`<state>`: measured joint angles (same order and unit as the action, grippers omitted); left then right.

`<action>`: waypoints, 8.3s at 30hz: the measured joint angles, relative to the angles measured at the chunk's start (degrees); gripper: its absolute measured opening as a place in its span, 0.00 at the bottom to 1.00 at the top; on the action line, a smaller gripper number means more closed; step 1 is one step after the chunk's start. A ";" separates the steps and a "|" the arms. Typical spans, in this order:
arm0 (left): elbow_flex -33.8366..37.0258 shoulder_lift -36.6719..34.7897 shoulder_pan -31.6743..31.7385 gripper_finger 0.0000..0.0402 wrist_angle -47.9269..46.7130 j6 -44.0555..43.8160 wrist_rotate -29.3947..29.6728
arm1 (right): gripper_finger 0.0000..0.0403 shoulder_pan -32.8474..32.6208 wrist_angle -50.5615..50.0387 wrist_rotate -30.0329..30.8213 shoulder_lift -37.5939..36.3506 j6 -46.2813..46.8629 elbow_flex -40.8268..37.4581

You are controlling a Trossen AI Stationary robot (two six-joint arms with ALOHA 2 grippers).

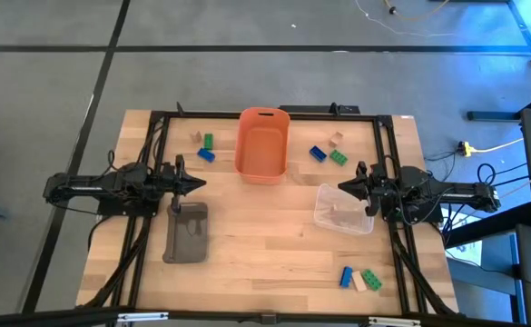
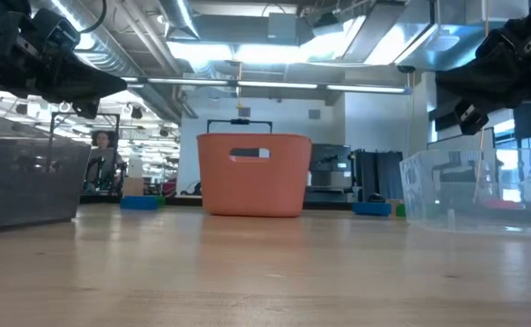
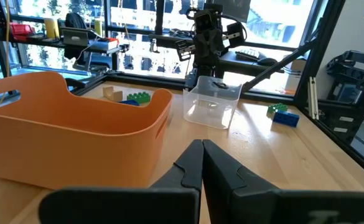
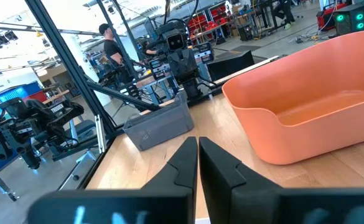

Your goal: Sort & place blocks by color

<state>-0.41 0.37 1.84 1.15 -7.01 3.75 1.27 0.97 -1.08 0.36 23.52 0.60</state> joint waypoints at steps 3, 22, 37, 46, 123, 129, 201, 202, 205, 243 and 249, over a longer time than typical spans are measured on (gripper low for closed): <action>-0.01 0.01 -0.01 0.00 0.00 0.00 0.02 | 0.05 0.00 -0.01 0.01 -0.02 -0.02 0.00; 0.00 0.01 -0.02 0.00 0.00 0.00 0.00 | 0.05 0.00 -0.01 0.00 0.00 0.00 0.00; 0.00 0.01 -0.02 0.00 0.02 0.00 0.00 | 0.05 0.00 -0.01 0.00 -0.01 0.00 0.00; -0.02 0.01 -0.02 0.00 0.02 0.00 0.00 | 0.05 0.00 -0.02 0.00 0.00 0.00 0.00; 0.00 -0.01 -0.02 0.00 0.00 0.00 0.00 | 0.47 0.21 -9.81 30.43 20.16 1.62 22.25; -0.01 -0.01 0.00 0.00 0.01 0.00 0.00 | 0.67 4.09 -40.38 32.27 34.86 15.88 34.93; 0.00 -0.01 -0.01 0.00 1.86 0.01 0.09 | 0.35 1.96 2.53 14.87 46.06 -12.01 29.88; 0.00 -0.01 0.00 0.00 1.83 0.02 0.10 | 0.35 1.33 2.77 16.06 46.42 -12.17 29.88; 0.00 -0.01 -0.01 0.00 2.18 0.05 0.25 | 0.35 0.45 2.58 19.20 47.50 -13.11 29.88; -11.14 31.13 -2.14 0.52 34.48 2.99 4.26 | 0.35 0.27 8.73 13.90 50.40 -15.05 29.88; -11.14 32.36 -2.14 0.52 34.01 2.89 4.27 | 0.35 -3.23 0.88 11.34 50.54 -9.83 30.05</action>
<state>-11.55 32.73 -0.30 35.16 -4.12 8.03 -1.96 1.84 10.26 50.90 13.69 30.65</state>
